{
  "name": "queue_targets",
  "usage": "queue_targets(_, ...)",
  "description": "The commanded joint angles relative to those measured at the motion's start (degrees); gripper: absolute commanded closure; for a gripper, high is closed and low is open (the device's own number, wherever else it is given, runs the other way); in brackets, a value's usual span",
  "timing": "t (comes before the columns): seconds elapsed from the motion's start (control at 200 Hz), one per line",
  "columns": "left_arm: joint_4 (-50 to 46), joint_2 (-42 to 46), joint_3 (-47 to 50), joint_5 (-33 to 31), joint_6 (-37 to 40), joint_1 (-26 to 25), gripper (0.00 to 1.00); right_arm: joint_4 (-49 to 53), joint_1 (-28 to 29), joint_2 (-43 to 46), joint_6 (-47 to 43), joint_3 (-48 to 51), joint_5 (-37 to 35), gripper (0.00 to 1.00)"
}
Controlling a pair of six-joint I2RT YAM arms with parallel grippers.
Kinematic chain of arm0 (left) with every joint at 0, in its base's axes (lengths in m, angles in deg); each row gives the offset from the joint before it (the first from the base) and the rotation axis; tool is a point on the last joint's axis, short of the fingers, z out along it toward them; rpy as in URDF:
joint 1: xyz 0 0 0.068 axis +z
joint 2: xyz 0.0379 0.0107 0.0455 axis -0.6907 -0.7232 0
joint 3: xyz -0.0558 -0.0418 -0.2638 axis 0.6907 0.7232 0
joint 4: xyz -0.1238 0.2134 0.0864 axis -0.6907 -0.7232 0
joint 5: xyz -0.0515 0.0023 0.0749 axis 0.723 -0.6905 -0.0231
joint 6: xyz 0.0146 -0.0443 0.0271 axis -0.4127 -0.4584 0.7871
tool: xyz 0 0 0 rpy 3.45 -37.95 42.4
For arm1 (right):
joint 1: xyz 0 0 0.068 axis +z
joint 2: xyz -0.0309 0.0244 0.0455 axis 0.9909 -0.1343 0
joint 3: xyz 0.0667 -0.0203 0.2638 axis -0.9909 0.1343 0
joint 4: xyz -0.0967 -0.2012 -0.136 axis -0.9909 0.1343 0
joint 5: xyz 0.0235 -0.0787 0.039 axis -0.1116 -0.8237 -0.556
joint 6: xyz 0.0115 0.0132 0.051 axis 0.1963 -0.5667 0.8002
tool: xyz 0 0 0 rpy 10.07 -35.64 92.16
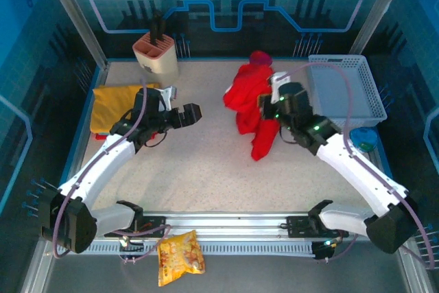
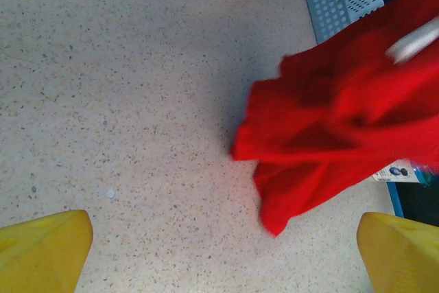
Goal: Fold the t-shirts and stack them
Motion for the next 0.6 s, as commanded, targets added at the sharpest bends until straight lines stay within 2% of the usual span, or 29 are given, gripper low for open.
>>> queue_targets(0.0,-4.5,0.4,-1.1,-1.3,0.5,0.3,0.01,2.1,3.6,-1.4,0.6,3.4,7.1,0.72)
queue_targets(0.02,-4.7,0.4,-1.0,-1.3,0.4,0.4,0.01,1.7,4.0,-1.6,0.2,4.0,9.8,0.64)
queue_targets(0.06,-4.9,0.3,-0.8,-1.2,0.3,0.5,0.01,1.6,4.8,-1.9,-1.1,5.0,15.4,0.39)
queue_targets(0.105,-4.9,0.1,-0.5,-1.0,0.1,0.6,0.01,3.4,5.7,-2.0,-1.3,5.3,16.6,0.12)
queue_targets(0.125,-4.8,-0.1,-0.3,-0.9,0.1,0.6,0.01,4.0,5.9,-1.8,-1.4,5.6,16.2,0.05)
queue_targets(0.155,-4.6,-0.4,-0.1,-0.6,0.2,0.6,0.01,4.7,6.0,-1.2,-1.6,6.4,15.1,0.00)
queue_targets(0.225,-4.8,-1.5,0.3,-0.3,0.5,0.6,0.03,6.8,5.6,1.1,-1.4,8.5,10.1,0.00)
queue_targets(0.325,-3.1,-4.3,3.5,1.4,-0.1,0.5,0.18,10.7,2.3,4.1,2.0,11.1,6.6,0.00)
queue_targets(0.395,-0.4,-6.6,6.8,3.5,-1.2,0.2,0.26,11.8,-2.4,5.4,5.3,14.8,10.3,0.00)
queue_targets(0.465,1.0,-8.5,9.5,2.9,-2.7,-0.4,0.27,11.1,-7.2,5.1,8.0,18.6,16.5,0.00)
queue_targets(0.595,4.9,-10.5,13.6,3.5,-7.1,-1.9,0.30,7.7,-9.2,2.6,10.0,23.9,20.6,0.03)
